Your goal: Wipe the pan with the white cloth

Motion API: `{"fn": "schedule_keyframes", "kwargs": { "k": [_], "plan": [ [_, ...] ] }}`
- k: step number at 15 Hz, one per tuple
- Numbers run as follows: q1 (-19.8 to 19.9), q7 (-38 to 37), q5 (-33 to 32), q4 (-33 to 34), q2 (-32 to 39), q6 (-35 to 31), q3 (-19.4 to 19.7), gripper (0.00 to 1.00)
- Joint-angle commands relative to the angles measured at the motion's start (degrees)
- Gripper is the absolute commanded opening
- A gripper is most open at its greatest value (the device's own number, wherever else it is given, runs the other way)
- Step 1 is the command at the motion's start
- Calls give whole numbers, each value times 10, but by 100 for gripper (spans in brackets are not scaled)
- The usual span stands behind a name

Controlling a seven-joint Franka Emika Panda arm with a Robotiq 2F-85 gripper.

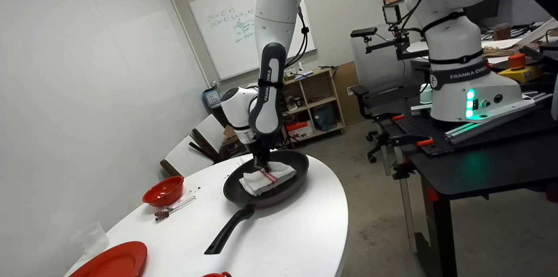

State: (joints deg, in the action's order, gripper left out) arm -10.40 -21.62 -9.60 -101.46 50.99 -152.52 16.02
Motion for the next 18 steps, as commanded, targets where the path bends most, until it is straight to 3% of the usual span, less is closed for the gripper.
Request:
{"fn": "schedule_keyframes", "kwargs": {
  "k": [1,10,14,18],
  "plan": [
    [-7,-14,-2,-26,-9,-29,14,5],
    [-82,-44,8,-169,-125,-193,112,4],
    [-94,-48,28,-190,-162,-204,145,5],
    [-83,-46,43,-176,-191,-179,152,4]
  ]
}}
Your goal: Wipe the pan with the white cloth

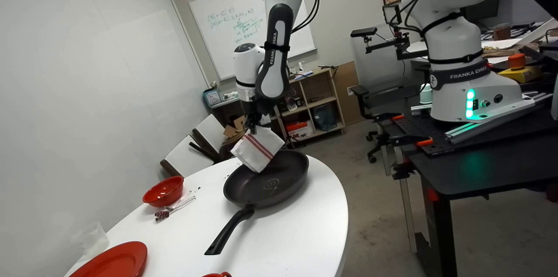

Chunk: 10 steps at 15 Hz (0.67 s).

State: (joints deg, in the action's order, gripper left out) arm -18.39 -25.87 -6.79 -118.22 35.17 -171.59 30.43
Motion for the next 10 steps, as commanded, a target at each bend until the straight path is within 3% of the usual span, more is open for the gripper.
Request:
{"fn": "schedule_keyframes", "kwargs": {
  "k": [1,5,10],
  "plan": [
    [-4,-7,17,-3,-37,16,12,5],
    [9,-4,15,24,-52,44,8,4],
    [113,41,53,70,-75,125,-107,4]
  ]
}}
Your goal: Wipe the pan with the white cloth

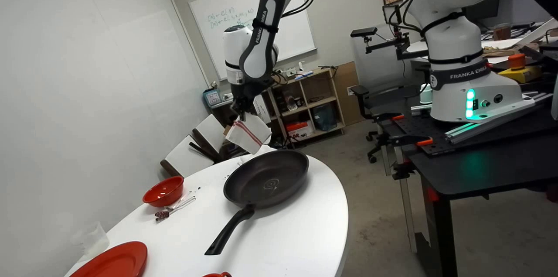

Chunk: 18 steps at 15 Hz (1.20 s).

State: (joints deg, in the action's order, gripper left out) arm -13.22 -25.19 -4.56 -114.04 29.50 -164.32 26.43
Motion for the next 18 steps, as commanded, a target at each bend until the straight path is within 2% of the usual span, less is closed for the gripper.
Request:
{"fn": "schedule_keyframes", "kwargs": {
  "k": [1,6,10,11,12,18],
  "plan": [
    [78,37,39,39,-19,69,-84,5],
    [138,45,65,93,-6,143,-139,4],
    [169,56,86,115,0,181,-167,5],
    [173,57,88,117,1,185,-170,4],
    [158,37,67,94,-8,163,-155,16],
    [165,41,72,99,-6,169,-162,16]
  ]
}}
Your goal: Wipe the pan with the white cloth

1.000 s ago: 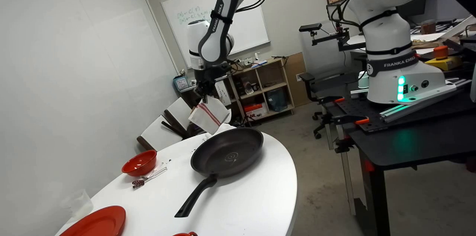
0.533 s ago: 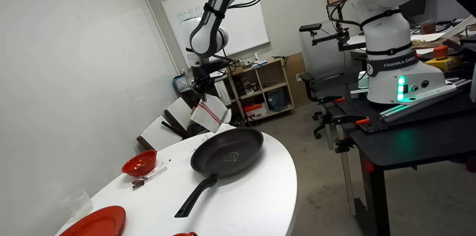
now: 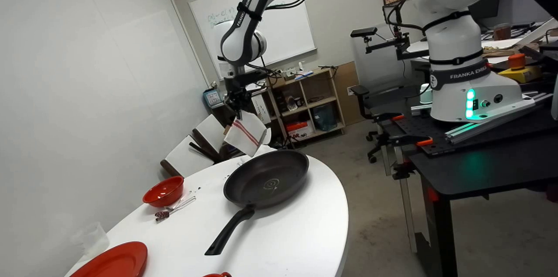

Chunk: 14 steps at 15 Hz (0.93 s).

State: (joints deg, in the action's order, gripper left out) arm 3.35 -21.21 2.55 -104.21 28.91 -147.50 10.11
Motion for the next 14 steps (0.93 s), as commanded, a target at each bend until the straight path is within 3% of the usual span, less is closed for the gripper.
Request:
{"fn": "schedule_keyframes", "kwargs": {
  "k": [1,6,14],
  "plan": [
    [0,2,1,1,0,1,1,5],
    [14,-9,17,45,19,39,2,5],
    [52,4,55,168,69,180,-17,4]
  ]
}}
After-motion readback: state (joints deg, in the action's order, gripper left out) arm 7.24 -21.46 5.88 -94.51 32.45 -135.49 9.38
